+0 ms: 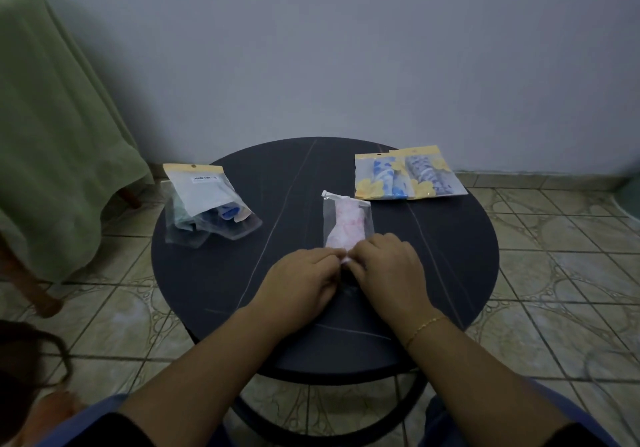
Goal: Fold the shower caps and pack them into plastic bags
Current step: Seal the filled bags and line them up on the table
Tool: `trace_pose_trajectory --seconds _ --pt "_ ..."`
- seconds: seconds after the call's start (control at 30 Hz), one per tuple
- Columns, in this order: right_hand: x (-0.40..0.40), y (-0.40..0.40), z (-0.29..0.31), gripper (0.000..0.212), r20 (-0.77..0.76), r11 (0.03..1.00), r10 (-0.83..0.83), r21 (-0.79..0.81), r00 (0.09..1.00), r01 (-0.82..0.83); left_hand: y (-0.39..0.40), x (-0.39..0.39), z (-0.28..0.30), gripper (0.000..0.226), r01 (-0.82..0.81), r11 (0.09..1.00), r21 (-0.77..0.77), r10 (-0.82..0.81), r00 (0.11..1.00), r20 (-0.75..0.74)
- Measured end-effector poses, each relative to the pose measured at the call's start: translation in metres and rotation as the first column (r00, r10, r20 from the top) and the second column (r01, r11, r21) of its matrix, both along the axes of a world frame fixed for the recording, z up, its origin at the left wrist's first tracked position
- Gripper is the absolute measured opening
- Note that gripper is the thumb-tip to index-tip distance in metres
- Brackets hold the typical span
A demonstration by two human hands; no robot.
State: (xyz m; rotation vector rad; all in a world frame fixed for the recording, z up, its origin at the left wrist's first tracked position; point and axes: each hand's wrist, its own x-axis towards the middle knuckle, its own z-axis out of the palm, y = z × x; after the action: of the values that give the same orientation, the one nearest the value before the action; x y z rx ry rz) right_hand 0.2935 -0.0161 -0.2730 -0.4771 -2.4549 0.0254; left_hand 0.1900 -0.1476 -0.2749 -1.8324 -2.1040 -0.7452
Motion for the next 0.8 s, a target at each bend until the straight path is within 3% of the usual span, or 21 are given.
trace_pose_trajectory --seconds 0.2,0.33,0.43,0.53,0.7,0.8 --pt "0.005 0.009 0.003 0.016 0.095 0.982 0.112 -0.166 0.989 -0.095 -0.004 -0.01 0.0 0.027 -0.035 0.988 -0.149 0.041 0.999 0.036" --pt "0.024 0.019 0.016 0.051 0.227 0.887 0.238 -0.448 0.944 -0.116 -0.008 -0.017 -0.001 0.014 -0.038 0.976 -0.212 0.062 0.992 0.109" --pt "0.038 0.02 0.022 0.073 0.345 0.831 0.258 -0.556 0.902 -0.025 -0.011 -0.02 -0.001 0.026 -0.056 0.971 -0.231 0.081 0.992 0.101" --pt "0.04 0.022 0.016 0.066 0.41 0.888 0.232 -0.459 0.882 -0.02 -0.012 -0.021 -0.001 0.028 -0.056 0.972 -0.229 0.084 0.99 0.117" --pt "0.029 0.031 0.001 0.042 0.285 0.869 0.199 -0.494 0.938 -0.034 -0.005 -0.022 0.005 0.027 -0.041 0.982 -0.185 0.122 0.883 0.454" --pt "0.022 0.03 0.002 0.031 0.192 0.839 0.165 -0.544 0.967 -0.035 -0.003 -0.021 0.007 0.028 -0.119 0.978 -0.171 0.193 0.829 0.525"
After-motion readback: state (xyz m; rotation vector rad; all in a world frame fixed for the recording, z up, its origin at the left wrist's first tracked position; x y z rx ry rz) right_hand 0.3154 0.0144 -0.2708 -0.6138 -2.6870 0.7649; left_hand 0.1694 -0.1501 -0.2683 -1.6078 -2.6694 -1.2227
